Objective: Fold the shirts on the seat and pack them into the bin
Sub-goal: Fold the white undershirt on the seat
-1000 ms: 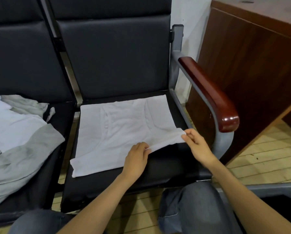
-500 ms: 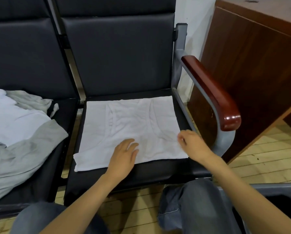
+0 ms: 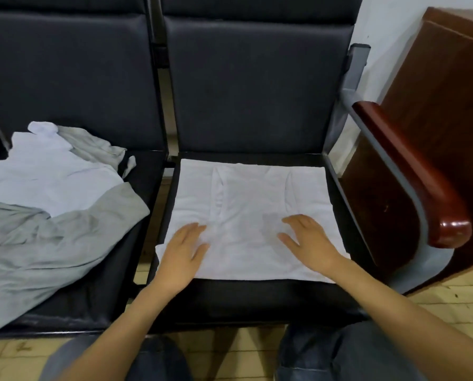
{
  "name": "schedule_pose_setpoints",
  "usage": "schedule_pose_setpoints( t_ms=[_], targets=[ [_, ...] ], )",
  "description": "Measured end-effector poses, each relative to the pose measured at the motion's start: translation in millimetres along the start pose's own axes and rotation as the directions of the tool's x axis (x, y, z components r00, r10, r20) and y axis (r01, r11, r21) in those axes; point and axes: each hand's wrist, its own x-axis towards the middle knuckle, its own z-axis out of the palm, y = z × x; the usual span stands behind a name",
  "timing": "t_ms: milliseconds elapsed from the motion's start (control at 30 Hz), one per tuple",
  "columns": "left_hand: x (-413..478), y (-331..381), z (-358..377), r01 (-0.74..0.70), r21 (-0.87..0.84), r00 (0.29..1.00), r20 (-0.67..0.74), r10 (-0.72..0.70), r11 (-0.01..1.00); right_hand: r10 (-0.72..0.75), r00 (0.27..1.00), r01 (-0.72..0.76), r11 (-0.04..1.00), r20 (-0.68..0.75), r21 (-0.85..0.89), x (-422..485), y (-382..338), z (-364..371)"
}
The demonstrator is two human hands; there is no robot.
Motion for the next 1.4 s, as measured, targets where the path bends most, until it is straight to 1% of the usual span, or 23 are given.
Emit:
schedule_pose_setpoints(
  t_ms=[33,67,100,167,233,333,400,467,567,667,700,733,767,833,900,933,1000,1033,1100,1167,1267,1333,1400],
  targets=[
    [1.4,-3.1,-9.0,0.038,-0.003,0.989,-0.146,-0.038,0.999,-0.027,0.999,0.031,0.997,-0.046,0.077,17.6,-15.1,2.6],
    [3.1,-6.7,-18.0,0.112,0.025,0.970,-0.221,-0.104,0.993,-0.052,0.997,0.060,0.989,-0.059,0.136,37.3,-31.7,6.3],
    [5.2,-10.4,-26.1,0.223,0.045,0.950,-0.235,-0.206,0.974,-0.072,0.996,0.082,0.980,-0.059,0.179,58.1,-48.9,11.1],
    [8.9,-13.3,-38.0,0.441,0.031,0.888,-0.156,-0.432,0.897,-0.092,0.993,0.106,0.965,-0.072,0.238,103.0,-84.5,20.7],
    [11.0,-15.8,-40.6,0.536,0.070,0.844,-0.043,-0.534,0.841,-0.079,0.994,0.099,0.954,-0.082,0.284,144.9,-121.0,29.8],
    [13.8,-15.3,-31.7,0.508,0.287,0.833,0.076,-0.548,0.812,-0.029,0.997,0.046,0.964,-0.068,0.263,196.5,-164.6,44.7],
    [16.4,-14.6,-27.8,0.481,0.394,0.836,0.064,-0.545,0.783,0.029,0.998,-0.019,0.985,-0.055,0.174,220.7,-181.9,55.7],
    [17.1,-14.3,-26.0,0.469,0.442,0.845,0.027,-0.534,0.765,0.110,0.994,-0.108,0.990,-0.017,0.091,239.4,-189.2,66.1],
    [15.0,-15.7,-28.9,0.474,0.368,0.849,0.049,-0.526,0.800,0.170,0.985,-0.171,0.985,-0.030,-0.038,255.0,-192.9,79.9],
    [16.5,-17.3,-39.4,0.547,0.128,0.820,0.114,-0.560,0.827,0.132,0.987,-0.142,0.985,-0.094,-0.099,262.7,-192.0,87.9],
    [17.6,-17.2,-43.4,0.550,0.045,0.827,0.113,-0.551,0.834,0.129,0.989,-0.135,0.987,-0.077,-0.082,264.4,-191.1,86.0],
    [18.4,-17.2,-46.2,0.542,-0.049,0.839,0.089,-0.537,0.839,0.147,0.988,-0.148,0.989,-0.047,-0.009,266.6,-189.4,82.5],
    [18.3,-15.4,-48.5,0.525,-0.156,0.850,0.050,-0.524,0.837,0.188,0.982,-0.184,0.975,-0.020,0.124,268.1,-188.0,75.4],
    [15.5,-6.5,-48.7,0.440,-0.345,0.874,-0.045,-0.483,0.829,0.272,0.961,-0.265,0.871,0.044,0.413,270.9,-182.0,55.4],
    [12.8,10.3,-44.3,0.323,-0.431,0.905,-0.120,-0.409,0.842,0.314,0.945,-0.307,0.754,0.092,0.581,270.8,-168.2,30.3],
    [11.6,19.4,-37.9,0.253,-0.423,0.927,-0.150,-0.343,0.870,0.335,0.935,-0.329,0.694,0.117,0.640,269.5,-156.7,18.8],
    [7.6,36.2,-17.0,0.145,-0.370,0.970,-0.130,-0.205,0.918,0.393,0.900,-0.400,0.575,0.189,0.713,260.5,-128.6,2.0],
    [4.8,43.4,-3.5,0.107,-0.323,0.986,-0.085,-0.142,0.940,0.419,0.883,-0.430,0.550,0.209,0.716,255.8,-112.4,-1.8],
    [-0.2,54.7,22.6,0.011,-0.142,0.999,-0.031,-0.016,0.990,0.474,0.852,-0.481,0.540,0.222,0.691,243.8,-85.0,-0.7],
    [-2.1,55.8,48.4,-0.128,0.013,0.992,-0.010,0.128,0.992,0.510,0.831,-0.508,0.533,0.223,0.677,234.5,-66.9,5.2],
    [2.1,56.2,66.9,-0.154,0.089,0.988,-0.010,0.155,0.984,0.450,0.872,-0.450,0.577,0.195,0.682,222.4,-57.5,8.0],
    [4.4,57.1,67.7,-0.157,0.083,0.987,-0.012,0.159,0.984,0.335,0.926,-0.366,0.692,0.172,0.622,218.6,-55.4,9.1],
    [4.3,57.7,68.8,-0.180,0.083,0.984,0.003,0.181,0.980,0.298,0.948,-0.307,0.777,0.109,0.549,217.7,-51.0,11.6]
  ],
)
